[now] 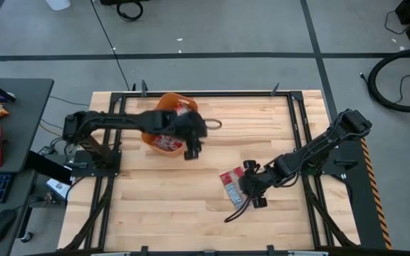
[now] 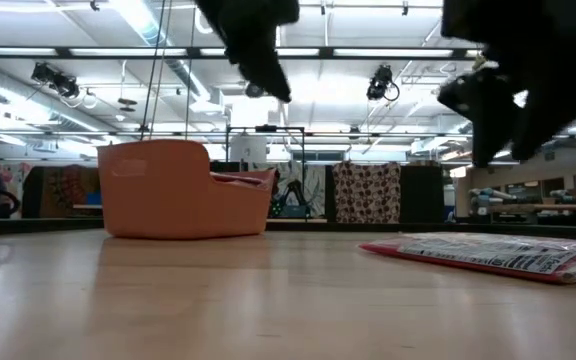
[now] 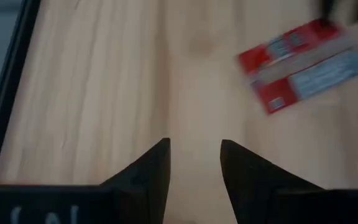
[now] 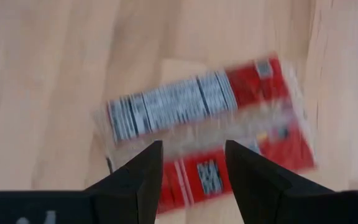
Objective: Sort popcorn bags into baskets
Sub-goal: Stack the popcorn pack on top of the other popcorn into the orange bin
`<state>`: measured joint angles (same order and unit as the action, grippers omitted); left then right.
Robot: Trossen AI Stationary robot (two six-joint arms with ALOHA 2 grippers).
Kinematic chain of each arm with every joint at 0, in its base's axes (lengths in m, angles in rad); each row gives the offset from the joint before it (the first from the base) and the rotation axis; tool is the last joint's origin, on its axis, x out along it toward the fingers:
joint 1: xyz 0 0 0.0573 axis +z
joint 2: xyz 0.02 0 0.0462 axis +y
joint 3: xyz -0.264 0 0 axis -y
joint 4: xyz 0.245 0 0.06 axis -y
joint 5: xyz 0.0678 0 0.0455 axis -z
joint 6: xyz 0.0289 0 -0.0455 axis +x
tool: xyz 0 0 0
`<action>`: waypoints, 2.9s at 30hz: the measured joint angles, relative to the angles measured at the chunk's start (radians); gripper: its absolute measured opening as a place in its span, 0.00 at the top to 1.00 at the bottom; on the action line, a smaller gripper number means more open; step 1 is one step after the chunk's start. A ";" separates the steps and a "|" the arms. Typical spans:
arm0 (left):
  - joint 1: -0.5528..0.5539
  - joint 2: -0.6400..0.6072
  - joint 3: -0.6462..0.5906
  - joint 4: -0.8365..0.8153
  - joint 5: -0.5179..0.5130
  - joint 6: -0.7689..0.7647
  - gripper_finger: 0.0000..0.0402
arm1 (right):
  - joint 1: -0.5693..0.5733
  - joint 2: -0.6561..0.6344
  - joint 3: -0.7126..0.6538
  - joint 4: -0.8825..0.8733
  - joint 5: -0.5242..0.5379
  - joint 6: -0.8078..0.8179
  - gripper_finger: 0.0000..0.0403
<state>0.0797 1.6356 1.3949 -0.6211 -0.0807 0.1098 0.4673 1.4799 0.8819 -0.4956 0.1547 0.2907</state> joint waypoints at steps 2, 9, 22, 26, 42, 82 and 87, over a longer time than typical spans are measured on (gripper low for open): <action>-0.042 0.000 0.000 0.037 -0.001 0.034 0.64 | 0.003 0.002 -0.011 -0.018 0.000 0.037 0.56; -0.137 0.000 0.000 0.067 -0.004 -0.024 0.64 | 0.010 0.008 -0.096 -0.045 -0.003 0.138 0.56; -0.240 0.011 -0.013 -0.200 -0.076 -0.152 0.64 | -0.010 0.034 -0.297 0.530 0.111 0.072 0.56; -0.255 0.010 -0.013 -0.172 -0.079 -0.155 0.64 | -0.078 0.086 -0.275 0.635 0.211 -0.040 0.56; -0.333 0.056 -0.012 -0.179 -0.034 -0.289 0.64 | -0.090 0.072 -0.205 0.435 -0.111 -0.268 0.56; -0.552 -0.093 -0.266 -0.074 -0.204 -0.290 0.64 | -0.180 0.402 0.333 -0.149 -0.096 -0.709 0.63; -0.544 -0.174 -0.391 0.006 -0.204 -0.343 0.64 | -0.191 0.433 0.332 -0.141 -0.096 -0.766 0.63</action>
<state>-0.4646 1.4619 1.0040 -0.6147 -0.2850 -0.2334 0.2767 1.9131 1.2135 -0.6370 0.0583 -0.4749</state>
